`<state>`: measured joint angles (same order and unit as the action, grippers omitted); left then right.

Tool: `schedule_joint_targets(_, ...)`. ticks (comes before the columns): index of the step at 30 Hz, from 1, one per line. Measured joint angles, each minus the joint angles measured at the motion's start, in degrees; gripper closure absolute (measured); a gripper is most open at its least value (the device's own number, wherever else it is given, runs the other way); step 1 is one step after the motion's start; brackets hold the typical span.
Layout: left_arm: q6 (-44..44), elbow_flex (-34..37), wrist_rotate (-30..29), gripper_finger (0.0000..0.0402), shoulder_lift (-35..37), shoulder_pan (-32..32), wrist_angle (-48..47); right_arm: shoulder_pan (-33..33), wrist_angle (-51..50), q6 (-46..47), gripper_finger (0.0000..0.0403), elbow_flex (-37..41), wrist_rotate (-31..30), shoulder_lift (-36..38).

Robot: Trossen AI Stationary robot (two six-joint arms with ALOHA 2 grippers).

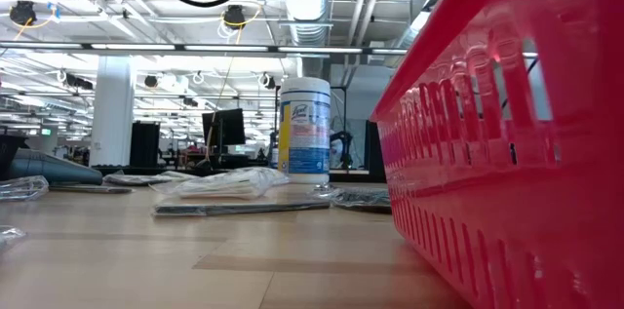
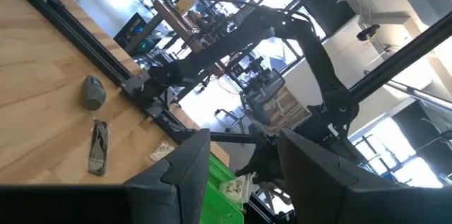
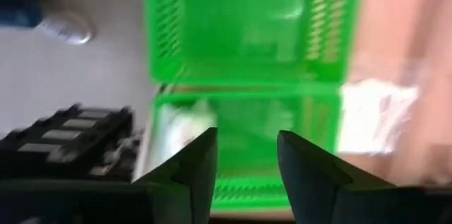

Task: Pick & Place Travel size toiletries
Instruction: Put the silver nail cutter into the left green bin

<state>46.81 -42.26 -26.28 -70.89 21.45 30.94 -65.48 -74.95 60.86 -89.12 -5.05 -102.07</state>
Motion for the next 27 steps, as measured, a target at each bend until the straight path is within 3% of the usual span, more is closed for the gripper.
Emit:
schedule_joint_targets(3, 0.1, 0.0, 0.0, 0.0239, 0.0, 0.0, 0.1, 1.4, -2.0, 0.3, 0.0292, 0.0, -4.8, 0.2)
schedule_joint_targets(12, 0.2, 0.0, 0.0, 0.0239, 0.0, -1.0, 0.1, 8.8, -7.7, 2.6, 0.0396, 0.0, -10.7, 4.6)
schedule_joint_targets(19, 0.1, 0.0, 0.0, 0.0239, 0.0, -2.8, 0.1, 15.2, -5.9, 0.3, 0.04, 0.8, -17.7, 11.2)
schedule_joint_targets(27, 0.0, 0.0, 0.0, 0.0239, 0.0, -3.2, 0.1, 21.0, 6.0, -4.7, 0.0401, 10.4, -18.6, 18.7)
